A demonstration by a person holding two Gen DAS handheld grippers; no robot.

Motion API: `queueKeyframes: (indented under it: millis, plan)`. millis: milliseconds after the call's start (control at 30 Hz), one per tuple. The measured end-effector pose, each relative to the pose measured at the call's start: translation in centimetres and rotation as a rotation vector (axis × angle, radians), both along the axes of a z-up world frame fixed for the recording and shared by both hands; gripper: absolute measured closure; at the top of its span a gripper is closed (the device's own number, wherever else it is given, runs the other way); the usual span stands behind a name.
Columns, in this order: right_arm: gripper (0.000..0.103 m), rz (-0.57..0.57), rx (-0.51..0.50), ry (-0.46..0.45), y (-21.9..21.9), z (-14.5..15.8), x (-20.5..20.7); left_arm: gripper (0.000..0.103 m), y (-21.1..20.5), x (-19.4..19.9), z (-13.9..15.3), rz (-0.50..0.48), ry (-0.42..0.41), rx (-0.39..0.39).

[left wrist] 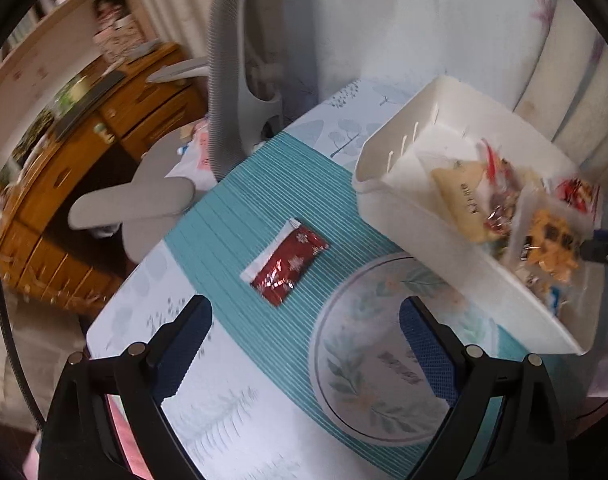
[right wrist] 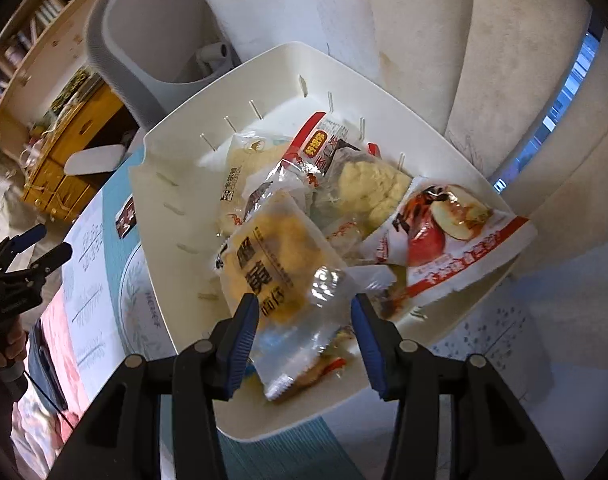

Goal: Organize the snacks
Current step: 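Move left tool back to the dark red sachet on the table, then close left tool on the dark red sachet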

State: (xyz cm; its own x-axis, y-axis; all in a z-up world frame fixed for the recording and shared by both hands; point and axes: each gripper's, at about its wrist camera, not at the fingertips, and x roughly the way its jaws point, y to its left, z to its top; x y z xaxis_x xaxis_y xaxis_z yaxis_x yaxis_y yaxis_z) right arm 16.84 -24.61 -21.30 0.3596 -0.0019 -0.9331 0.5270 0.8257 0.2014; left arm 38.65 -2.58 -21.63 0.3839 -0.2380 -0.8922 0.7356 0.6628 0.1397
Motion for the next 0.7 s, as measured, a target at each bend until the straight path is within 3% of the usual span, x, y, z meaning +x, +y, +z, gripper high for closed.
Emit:
queueKeyframes:
  millis: [67,233,500,700]
  plan:
    - [0.045,-0.018,-0.007,-0.001,0.3,0.0,0.4,0.008,-0.4,1.3,-1.3,-0.029,0.001,0.02]
    - [0.045,-0.057,-0.046,-0.005,0.6,0.1,1.2,0.012,-1.0,3.8,-4.4,-0.063,0.006,0.043]
    - [0.045,-0.12,-0.043,0.001,0.3,0.2,1.5,0.017,-1.3,6.6,-8.7,-0.033,0.032,0.001]
    - [0.045,-0.15,-0.053,0.015,0.1,0.5,1.0,0.018,-1.8,7.5,-10.1,-0.015,0.043,-0.043]
